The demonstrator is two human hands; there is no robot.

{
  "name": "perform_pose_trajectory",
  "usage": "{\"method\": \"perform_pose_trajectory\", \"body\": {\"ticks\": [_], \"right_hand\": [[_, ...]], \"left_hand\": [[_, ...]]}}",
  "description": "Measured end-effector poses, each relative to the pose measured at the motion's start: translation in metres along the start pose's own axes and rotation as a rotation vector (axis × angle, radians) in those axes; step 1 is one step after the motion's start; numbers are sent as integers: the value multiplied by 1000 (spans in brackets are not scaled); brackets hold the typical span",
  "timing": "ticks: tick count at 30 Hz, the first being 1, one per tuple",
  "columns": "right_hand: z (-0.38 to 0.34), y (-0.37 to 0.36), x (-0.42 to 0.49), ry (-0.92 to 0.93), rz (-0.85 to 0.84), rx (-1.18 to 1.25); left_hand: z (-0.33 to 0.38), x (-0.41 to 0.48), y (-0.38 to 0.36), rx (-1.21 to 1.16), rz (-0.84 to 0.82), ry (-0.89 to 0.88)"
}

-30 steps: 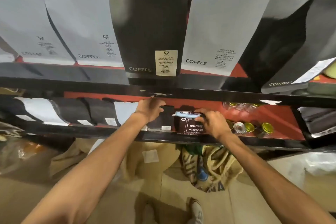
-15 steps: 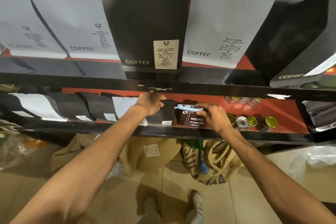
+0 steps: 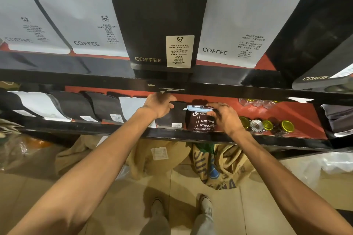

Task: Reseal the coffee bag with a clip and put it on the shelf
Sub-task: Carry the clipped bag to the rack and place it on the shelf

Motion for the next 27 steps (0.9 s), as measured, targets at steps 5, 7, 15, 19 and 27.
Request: {"method": "perform_pose_trajectory", "body": {"ticks": [5,7,15,19,27], "right_hand": [[-1,-8,-2,11,19,-9],[1,-9,-1,0,19,4],[4,-15,-6,42,62,-14],[6,-16,-5,65,44,-25],[9,-54,-65,-408,373,908]], "left_hand": [[-1,2,-1,-1,-6,6],[0,2,-1,9,0,-4],[4,-2,-1,44,36,-15],[8,-2,-1,26,10,-16],[35,-11,-1,48,101,-180]]}}
Point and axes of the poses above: each hand's wrist, its own x-axis towards the middle knuckle, its own y-axis out of the back of the hand, z = x × y, the point moved 3 cm from there along x, towards the middle knuckle, and after that the axes turned 6 degrees about z, right-handed, at the moved point
